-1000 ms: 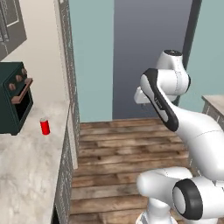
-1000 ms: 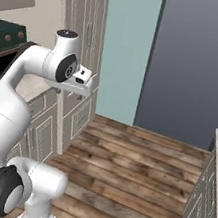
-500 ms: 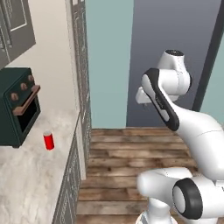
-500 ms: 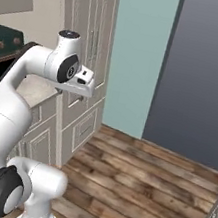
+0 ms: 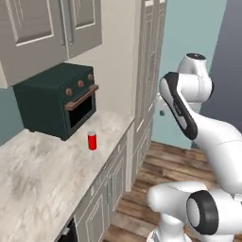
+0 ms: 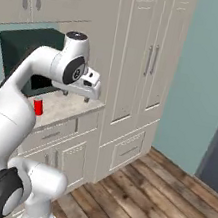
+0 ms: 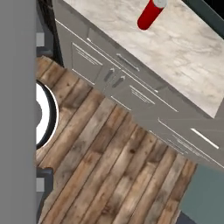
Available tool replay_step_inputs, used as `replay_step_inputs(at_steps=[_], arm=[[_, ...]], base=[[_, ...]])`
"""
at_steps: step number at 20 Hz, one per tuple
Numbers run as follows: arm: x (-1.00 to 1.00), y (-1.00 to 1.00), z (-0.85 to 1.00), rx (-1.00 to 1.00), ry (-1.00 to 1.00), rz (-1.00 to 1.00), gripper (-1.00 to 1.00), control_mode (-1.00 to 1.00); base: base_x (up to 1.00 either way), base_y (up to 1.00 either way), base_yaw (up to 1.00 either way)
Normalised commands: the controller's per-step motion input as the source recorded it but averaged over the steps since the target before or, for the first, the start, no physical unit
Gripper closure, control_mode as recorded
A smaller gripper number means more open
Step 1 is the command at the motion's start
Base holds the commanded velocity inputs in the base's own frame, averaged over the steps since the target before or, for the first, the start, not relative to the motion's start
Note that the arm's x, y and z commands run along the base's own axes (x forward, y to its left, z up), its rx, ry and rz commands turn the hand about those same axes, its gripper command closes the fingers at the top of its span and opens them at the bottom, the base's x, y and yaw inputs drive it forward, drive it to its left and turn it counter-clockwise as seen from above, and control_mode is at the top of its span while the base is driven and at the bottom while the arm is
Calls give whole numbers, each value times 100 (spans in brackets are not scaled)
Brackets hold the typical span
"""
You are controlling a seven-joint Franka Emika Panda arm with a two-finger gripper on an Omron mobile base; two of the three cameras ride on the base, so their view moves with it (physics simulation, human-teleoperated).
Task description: Four empty soda cans are scattered around the kitchen. Gather all the cans and cluster them next to the stove for recycling.
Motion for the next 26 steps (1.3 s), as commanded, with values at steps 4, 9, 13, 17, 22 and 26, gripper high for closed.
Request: replay_step_inputs(at_steps=[4, 9, 13, 17, 22, 26], arm=[[0, 0, 0, 0, 0, 0, -100, 100], [0, 0, 0, 0, 0, 0, -100, 100], [0, 0, 0, 0, 0, 0, -100, 100], [0, 0, 0, 0, 0, 0, -100, 100], [0, 0, 0, 0, 0, 0, -100, 100], [0, 0, 0, 0, 0, 0, -100, 100]], base=[[31, -4, 80], [29, -10, 79], [27, -21, 64], [13, -43, 34], [8, -55, 18], [0, -69, 2]])
